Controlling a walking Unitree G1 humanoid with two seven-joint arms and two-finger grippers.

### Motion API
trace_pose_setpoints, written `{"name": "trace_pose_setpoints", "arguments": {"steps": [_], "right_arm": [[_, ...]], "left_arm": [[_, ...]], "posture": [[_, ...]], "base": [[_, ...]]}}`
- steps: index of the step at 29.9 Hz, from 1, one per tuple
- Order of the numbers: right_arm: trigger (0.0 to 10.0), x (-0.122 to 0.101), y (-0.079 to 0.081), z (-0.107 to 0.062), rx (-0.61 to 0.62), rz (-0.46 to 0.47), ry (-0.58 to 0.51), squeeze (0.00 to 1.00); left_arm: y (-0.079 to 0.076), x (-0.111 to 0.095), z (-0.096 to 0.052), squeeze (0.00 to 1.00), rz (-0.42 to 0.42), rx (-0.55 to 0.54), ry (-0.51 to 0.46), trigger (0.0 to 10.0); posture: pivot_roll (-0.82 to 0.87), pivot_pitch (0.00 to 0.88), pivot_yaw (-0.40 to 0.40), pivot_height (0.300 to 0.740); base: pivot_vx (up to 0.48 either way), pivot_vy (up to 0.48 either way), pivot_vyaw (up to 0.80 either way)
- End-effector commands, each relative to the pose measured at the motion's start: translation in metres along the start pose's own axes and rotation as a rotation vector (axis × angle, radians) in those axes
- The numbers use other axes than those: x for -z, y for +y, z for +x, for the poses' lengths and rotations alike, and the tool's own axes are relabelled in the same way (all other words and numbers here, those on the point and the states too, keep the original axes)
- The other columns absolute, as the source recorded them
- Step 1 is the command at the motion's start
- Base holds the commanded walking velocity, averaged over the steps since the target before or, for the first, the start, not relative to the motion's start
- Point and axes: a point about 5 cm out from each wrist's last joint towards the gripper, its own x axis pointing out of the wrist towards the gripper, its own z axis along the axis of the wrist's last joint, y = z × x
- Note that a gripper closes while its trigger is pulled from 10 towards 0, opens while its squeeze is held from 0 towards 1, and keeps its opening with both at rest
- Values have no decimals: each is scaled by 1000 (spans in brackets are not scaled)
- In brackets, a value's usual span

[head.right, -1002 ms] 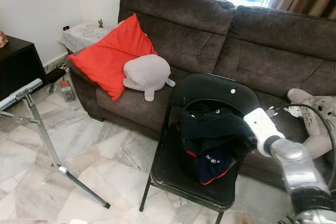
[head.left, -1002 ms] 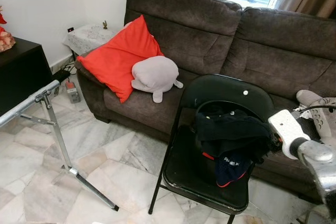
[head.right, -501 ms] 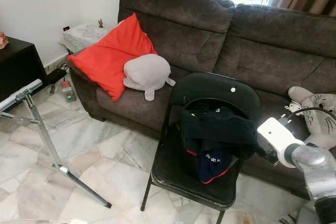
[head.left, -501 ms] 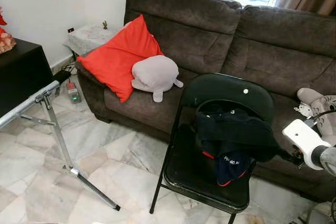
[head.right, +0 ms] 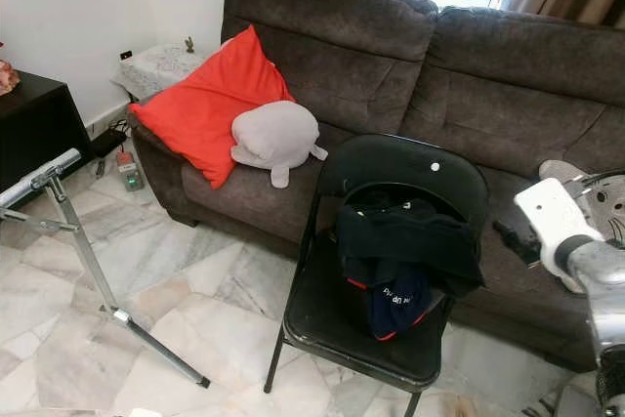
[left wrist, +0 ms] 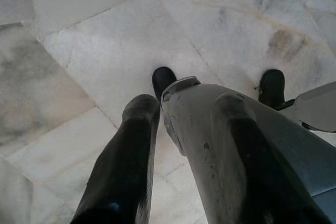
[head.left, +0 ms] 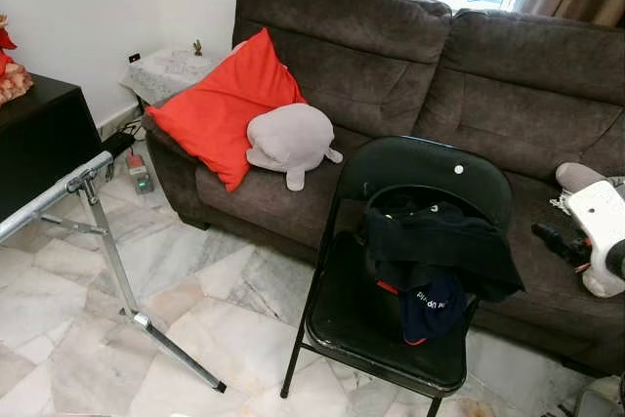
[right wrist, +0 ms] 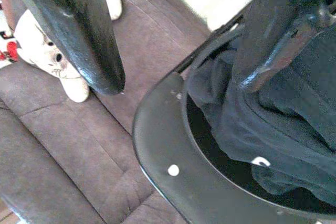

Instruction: Hang hanger

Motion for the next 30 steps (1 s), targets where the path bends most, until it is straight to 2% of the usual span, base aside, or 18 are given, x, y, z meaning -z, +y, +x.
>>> {"name": "trace_pose_setpoints", "arguments": {"steps": [1, 6, 7, 8, 9, 10, 12, 13, 15, 19, 20, 21, 23, 24, 25, 26, 27, 30], "right_arm": [[10000, -3, 4, 0, -13, -5, -12, 0], [10000, -13, 28, 7, -88, 3, -96, 0], [10000, -13, 28, 7, -88, 3, -96, 0], [10000, -19, 44, 9, -142, -11, -139, 0], [10000, -19, 44, 9, -142, -11, -139, 0], [10000, -22, 53, 10, -179, -9, -164, 0], [10000, -30, 85, 13, -284, -3, -236, 0], [10000, -30, 85, 13, -284, -3, -236, 0], [10000, -27, 112, 14, -367, -12, -248, 0], [10000, -19, 127, 18, -387, -39, -220, 16], [10000, -17, 130, 19, -383, -50, -213, 937], [10000, -16, 133, 20, -383, -69, -208, 1000], [10000, -14, 138, 20, -387, -100, -209, 1000], [10000, -14, 141, 23, -348, -156, -209, 1000], [10000, -15, 143, 24, -331, -189, -211, 945], [10000, -15, 145, 25, -322, -212, -214, 945], [10000, -17, 145, 26, -292, -231, -221, 722], [10000, -20, 144, 26, -241, -224, -238, 776]], "left_arm": [[-2, 5, 0, 0, 13, 9, 30, 10000], [-2, 5, 0, 0, 16, 9, 32, 10000], [-2, 5, 0, 0, 16, 9, 32, 10000], [-2, 5, 0, 0, 16, 10, 32, 10000], [-2, 5, 0, 0, 16, 10, 32, 10000], [-2, 5, 0, 0, 16, 11, 32, 10000], [-3, 5, 0, 0, 14, 13, 31, 10000], [-3, 5, 0, 0, 14, 13, 31, 10000], [-3, 5, 0, 0, 10, 11, 30, 10000], [-3, 6, 0, 0, 7, 8, 30, 10000], [-3, 6, 0, 0, 7, 8, 31, 10000], [-3, 6, 0, 0, 7, 8, 31, 10000], [-3, 6, 0, 0, 7, 7, 31, 10000], [-3, 6, 0, 0, 7, 7, 32, 10000], [-3, 6, 0, 0, 6, 7, 32, 10000], [-3, 6, 0, 0, 6, 7, 32, 10000], [-4, 6, 0, 0, 5, 7, 32, 10000], [-3, 6, 0, 0, 5, 7, 32, 10000]], "posture": [[8, 10, -64, 740], [7, 12, -66, 740], [7, 12, -66, 740], [8, 12, -68, 740], [8, 12, -68, 740], [9, 11, -69, 740], [13, 10, -73, 740], [13, 10, -73, 740], [21, 9, -78, 740], [24, 8, -79, 740], [25, 8, -80, 740], [25, 8, -80, 740], [25, 8, -81, 740], [26, 7, -81, 740], [28, 6, -82, 740], [28, 6, -82, 740], [29, 5, -82, 740], [30, 1, -83, 740]], "base": [[0, 0, 0], [0, 0, 0], [0, 0, 0], [0, 0, 0], [0, 0, 0], [0, 0, 0], [0, 0, 0], [0, 0, 0], [0, 0, 0], [0, 0, 0], [0, 0, 0], [0, 0, 0], [0, 0, 0], [0, 0, 0], [0, 0, 0], [0, 0, 0], [0, 0, 0], [0, 0, 0]]}}
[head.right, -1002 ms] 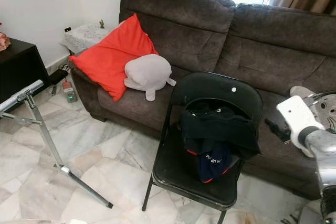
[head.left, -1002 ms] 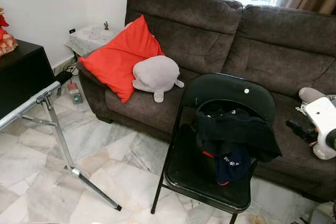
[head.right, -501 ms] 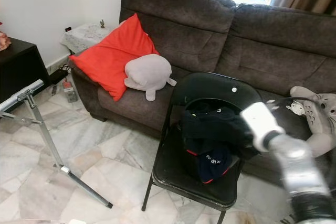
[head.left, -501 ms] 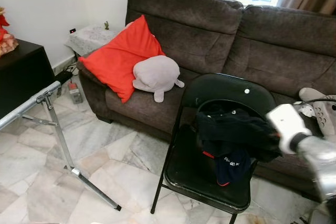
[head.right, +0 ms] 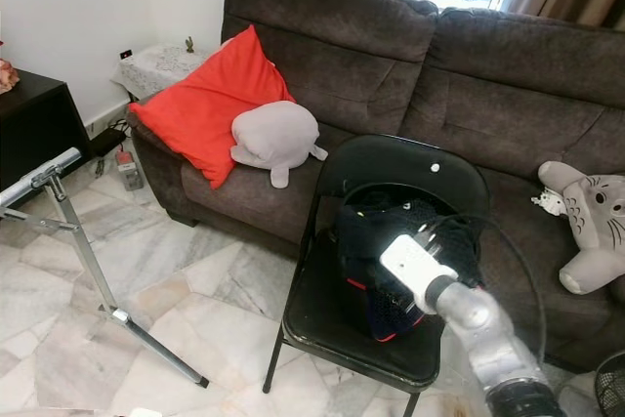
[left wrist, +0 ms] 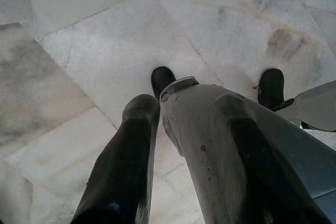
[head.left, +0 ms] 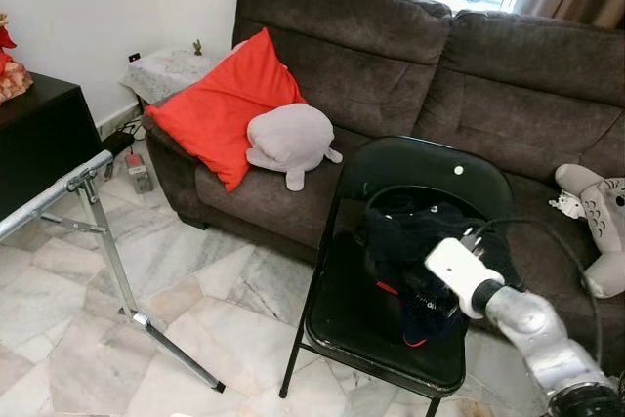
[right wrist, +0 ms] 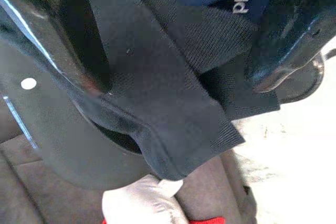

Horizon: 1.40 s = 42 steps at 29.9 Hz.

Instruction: Hang hanger

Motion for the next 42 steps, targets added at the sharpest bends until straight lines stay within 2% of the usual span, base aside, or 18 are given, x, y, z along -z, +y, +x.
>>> {"name": "trace_pose_setpoints", "arguments": {"steps": [1, 2, 3, 4, 5, 23, 42], "right_arm": [[10000, -7, -8, 1, 61, -24, -24, 769], [10000, -7, -9, 1, 72, -30, -24, 769], [10000, -5, -9, 0, 99, -68, -9, 490], [10000, -4, -9, 0, 109, -91, 1, 35], [10000, -1, -8, -1, 124, -125, 18, 0], [10000, 19, -19, -16, 301, -187, 135, 0], [10000, 20, -17, -16, 354, -192, 139, 0]], "left_arm": [[-3, 7, 0, 0, 6, 11, 29, 10000], [-3, 7, 0, 0, 6, 10, 29, 10000], [-3, 7, 0, 0, 8, 11, 29, 10000], [-3, 7, 0, 0, 8, 11, 29, 10000], [-3, 7, 0, 0, 8, 12, 29, 10000], [-4, 7, 0, 0, 5, 17, 31, 10000], [-3, 7, 0, 0, 4, 10, 32, 10000]], "posture": [[28, 0, -83, 740], [28, 0, -83, 740], [27, 0, -84, 740], [27, 0, -85, 740], [27, 0, -85, 740], [19, 9, -89, 740], [38, 16, -87, 740]], "base": [[0, 0, 0], [0, 0, 0], [0, 0, 0], [0, 0, 0], [0, 0, 0], [0, 0, 0], [0, 0, 0]]}}
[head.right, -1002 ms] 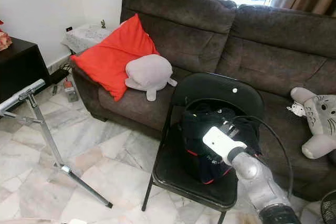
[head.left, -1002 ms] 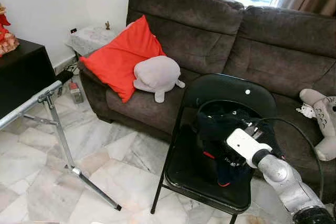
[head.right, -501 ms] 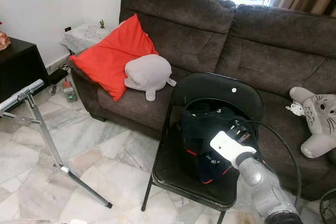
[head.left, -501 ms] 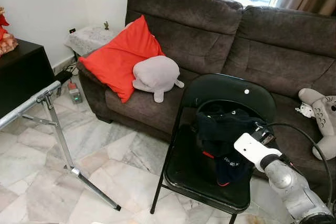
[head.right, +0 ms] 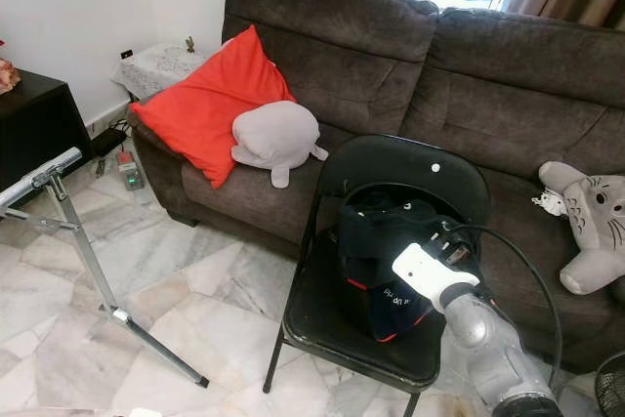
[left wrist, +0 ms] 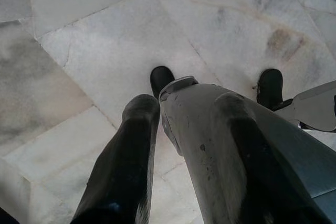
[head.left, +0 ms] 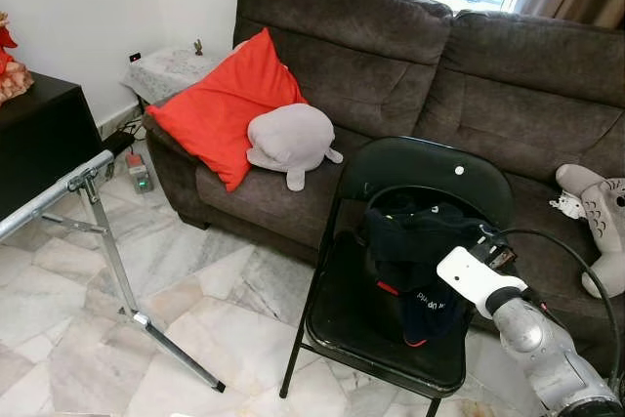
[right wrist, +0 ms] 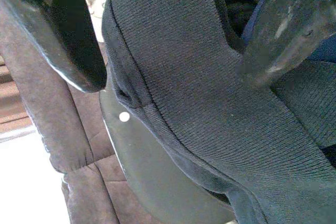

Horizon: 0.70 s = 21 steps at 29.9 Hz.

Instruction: Hang hanger

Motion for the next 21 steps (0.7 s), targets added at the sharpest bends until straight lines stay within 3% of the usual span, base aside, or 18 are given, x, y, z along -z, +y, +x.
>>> {"name": "trace_pose_setpoints", "arguments": {"steps": [1, 12, 21], "right_arm": [[10000, 1, -4, 0, 24, 9, 10, 0], [10000, -7, -20, 3, 104, -1, -28, 0], [10000, -13, -14, 0, 72, 1, -57, 0]], "left_arm": [[-2, 7, 0, 0, 5, 6, 27, 10000], [-4, 6, 0, 0, 1, 6, 23, 10000], [-5, 6, 0, 0, -1, 11, 25, 10000]], "posture": [[38, 15, -87, 740], [26, 10, -99, 740], [17, 16, -102, 740]], "base": [[0, 0, 0], [0, 0, 0], [0, 0, 0]]}}
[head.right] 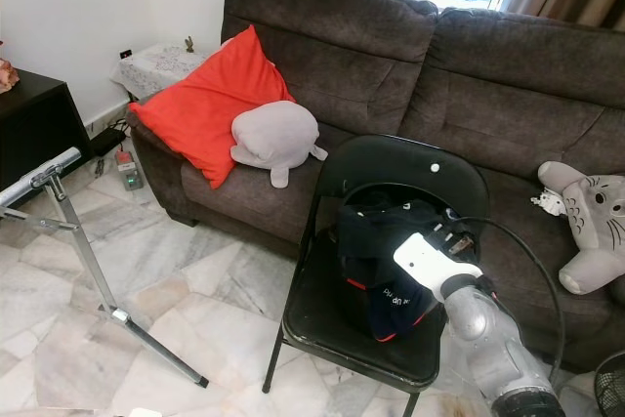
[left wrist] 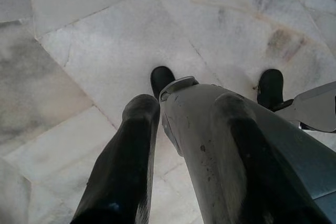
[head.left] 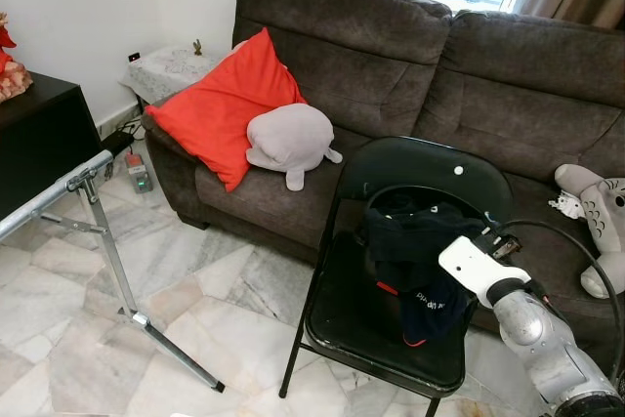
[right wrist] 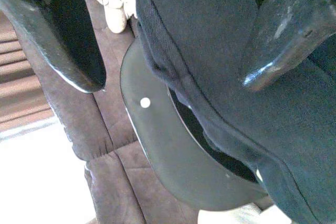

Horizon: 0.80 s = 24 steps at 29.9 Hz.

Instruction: Hang hanger

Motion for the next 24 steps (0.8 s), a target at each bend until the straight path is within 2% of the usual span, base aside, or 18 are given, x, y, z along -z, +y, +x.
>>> {"name": "trace_pose_setpoints", "arguments": {"steps": [1, 7, 17, 24], "right_arm": [[10000, 0, -2, -2, 1, 0, -5, 0], [10000, 0, 1, -6, -1, 0, 20, 0], [10000, 26, 9, -16, 0, 0, 169, 0], [10000, 32, 14, -20, -16, 7, 202, 0]], "left_arm": [[-5, 6, 0, 0, 2, 15, 26, 10000], [-5, 7, 0, 0, 4, 15, 26, 10000], [-6, 8, 0, 0, 10, 20, 28, 10000], [-6, 8, 0, 0, 14, 25, 30, 10000]], "posture": [[17, 16, -102, 740], [14, 13, -104, 740], [13, 0, -108, 740], [9, 0, -110, 740]], "base": [[0, 0, 0], [0, 0, 0], [0, 0, 0], [0, 0, 0]]}}
